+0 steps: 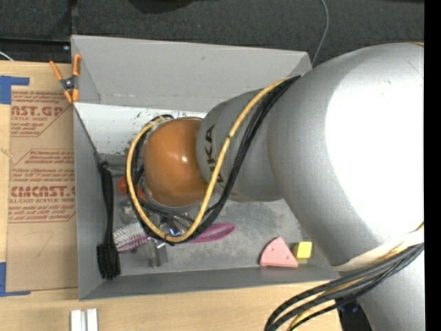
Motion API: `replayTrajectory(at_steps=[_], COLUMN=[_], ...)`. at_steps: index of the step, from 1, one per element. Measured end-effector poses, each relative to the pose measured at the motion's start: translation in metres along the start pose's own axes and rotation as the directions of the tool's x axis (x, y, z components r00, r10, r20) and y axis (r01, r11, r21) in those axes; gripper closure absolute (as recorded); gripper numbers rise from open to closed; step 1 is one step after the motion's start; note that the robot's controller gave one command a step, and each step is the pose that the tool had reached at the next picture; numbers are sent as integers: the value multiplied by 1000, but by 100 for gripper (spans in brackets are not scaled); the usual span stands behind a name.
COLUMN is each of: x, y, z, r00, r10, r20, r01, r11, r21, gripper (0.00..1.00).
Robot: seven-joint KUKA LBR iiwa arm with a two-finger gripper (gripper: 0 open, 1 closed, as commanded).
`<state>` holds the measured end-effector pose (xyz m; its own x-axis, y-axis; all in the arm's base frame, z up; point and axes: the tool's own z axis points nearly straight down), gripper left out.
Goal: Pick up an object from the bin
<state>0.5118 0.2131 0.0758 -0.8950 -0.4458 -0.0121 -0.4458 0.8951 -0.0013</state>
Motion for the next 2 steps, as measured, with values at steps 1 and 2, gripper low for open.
replayTrajectory(at_steps=[1, 2], x=[3, 26], y=[-5, -8], z=[1, 4], r00=[1000, 996], r10=[10, -87], r20=[0, 11], r01=[-10, 87], r11=[1000, 996], r21=[-1, 1], gripper=[0, 0])
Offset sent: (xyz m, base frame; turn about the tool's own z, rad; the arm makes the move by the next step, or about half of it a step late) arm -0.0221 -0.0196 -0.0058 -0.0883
